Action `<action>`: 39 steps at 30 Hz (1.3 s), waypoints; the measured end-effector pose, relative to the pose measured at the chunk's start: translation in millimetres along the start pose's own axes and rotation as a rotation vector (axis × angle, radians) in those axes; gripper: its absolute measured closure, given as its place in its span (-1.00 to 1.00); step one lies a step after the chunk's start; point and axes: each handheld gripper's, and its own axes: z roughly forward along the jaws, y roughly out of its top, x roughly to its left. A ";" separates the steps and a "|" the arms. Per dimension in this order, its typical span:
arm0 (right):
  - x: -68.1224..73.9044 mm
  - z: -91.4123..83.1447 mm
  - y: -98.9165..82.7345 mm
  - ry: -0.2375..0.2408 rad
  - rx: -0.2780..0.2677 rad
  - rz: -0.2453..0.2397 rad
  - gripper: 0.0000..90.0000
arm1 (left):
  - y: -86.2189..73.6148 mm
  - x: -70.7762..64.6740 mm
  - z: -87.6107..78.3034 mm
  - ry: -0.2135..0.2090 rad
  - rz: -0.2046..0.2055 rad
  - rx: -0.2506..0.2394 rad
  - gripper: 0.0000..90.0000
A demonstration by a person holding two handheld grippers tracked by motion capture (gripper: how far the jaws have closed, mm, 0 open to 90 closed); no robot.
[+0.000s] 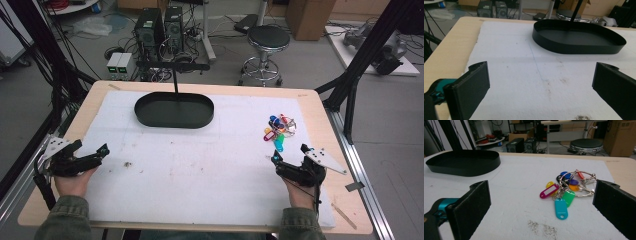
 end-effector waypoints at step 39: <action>-1.8 16.9 14.3 0.004 0.080 0.025 -0.99 | -4.6 3.8 -5.1 0.020 -0.005 0.041 -0.96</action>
